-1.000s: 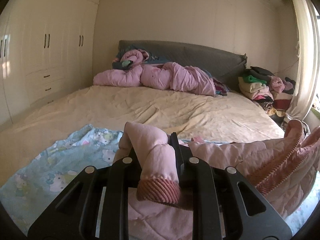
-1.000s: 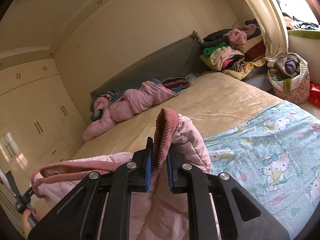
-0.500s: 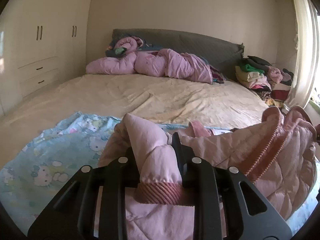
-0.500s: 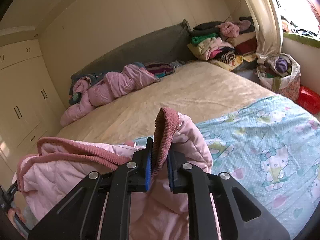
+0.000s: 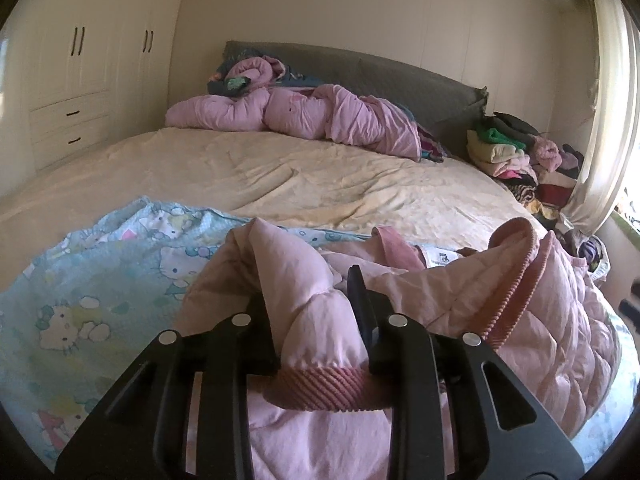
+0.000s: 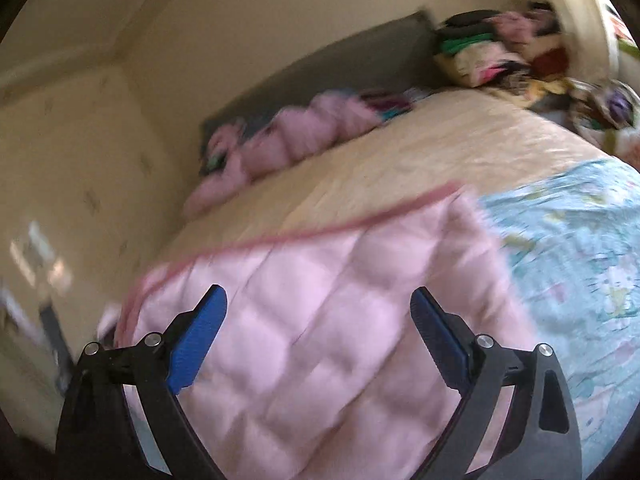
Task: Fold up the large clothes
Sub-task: 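Open both grippers to release the folded hem, then grasp the folded jacket edge with both grippers and straighten it, then open both grippers to release the jacket, then move both open grippers to the side edge of the folded jacket, then grasp the jacket's side edge with both grippers and lift it, then fold the lifted jacket edge over onto the rest with both grippers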
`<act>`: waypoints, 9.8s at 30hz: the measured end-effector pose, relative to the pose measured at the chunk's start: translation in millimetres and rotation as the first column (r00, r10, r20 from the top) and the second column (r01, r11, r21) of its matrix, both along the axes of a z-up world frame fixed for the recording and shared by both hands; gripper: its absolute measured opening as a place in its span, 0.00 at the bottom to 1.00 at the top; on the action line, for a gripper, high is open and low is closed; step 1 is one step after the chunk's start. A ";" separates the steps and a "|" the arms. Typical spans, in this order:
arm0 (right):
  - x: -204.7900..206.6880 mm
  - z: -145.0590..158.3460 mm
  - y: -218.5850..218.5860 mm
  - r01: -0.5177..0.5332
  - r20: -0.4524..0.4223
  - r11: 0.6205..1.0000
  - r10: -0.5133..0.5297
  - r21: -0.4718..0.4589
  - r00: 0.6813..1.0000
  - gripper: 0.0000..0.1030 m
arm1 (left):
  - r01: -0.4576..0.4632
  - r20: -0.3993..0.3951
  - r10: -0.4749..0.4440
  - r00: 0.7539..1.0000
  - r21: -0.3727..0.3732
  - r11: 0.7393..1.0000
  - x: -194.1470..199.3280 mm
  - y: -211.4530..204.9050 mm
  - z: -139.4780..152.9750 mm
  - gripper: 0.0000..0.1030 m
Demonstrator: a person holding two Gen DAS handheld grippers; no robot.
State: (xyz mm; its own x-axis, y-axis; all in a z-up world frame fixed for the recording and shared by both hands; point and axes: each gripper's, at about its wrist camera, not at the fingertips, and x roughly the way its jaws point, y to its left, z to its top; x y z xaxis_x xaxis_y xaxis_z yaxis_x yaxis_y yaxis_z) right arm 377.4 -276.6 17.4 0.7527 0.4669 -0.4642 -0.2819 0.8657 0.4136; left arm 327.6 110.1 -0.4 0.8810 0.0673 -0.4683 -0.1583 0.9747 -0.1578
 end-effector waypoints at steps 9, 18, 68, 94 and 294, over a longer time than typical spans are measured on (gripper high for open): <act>7.3 -48.0 97.3 -0.108 -0.139 0.946 0.068 -0.307 0.988 0.90 | 0.003 0.062 -0.003 0.998 0.002 1.000 -12.9 -3.3 18.5 0.88; 2.2 -26.7 50.2 -0.018 -0.067 0.982 0.006 -0.186 0.998 0.89 | -0.054 0.032 0.051 0.998 0.076 0.996 -22.9 23.9 26.6 0.92; 98.8 -99.3 -49.0 0.321 -0.108 0.878 -0.380 -0.356 0.919 0.19 | -0.022 -0.252 0.040 0.967 0.074 0.997 67.0 39.5 -79.1 0.19; 6.8 -42.8 73.5 -0.012 -0.014 0.927 0.007 -0.376 1.000 0.78 | 0.192 -0.275 -0.169 0.947 0.060 0.980 12.2 -74.3 -50.1 0.89; -170.2 -52.0 -78.8 0.193 -0.198 0.981 -0.186 0.015 0.962 0.30 | 0.060 -0.108 -0.065 0.992 -0.051 0.997 -147.4 3.9 -11.9 0.24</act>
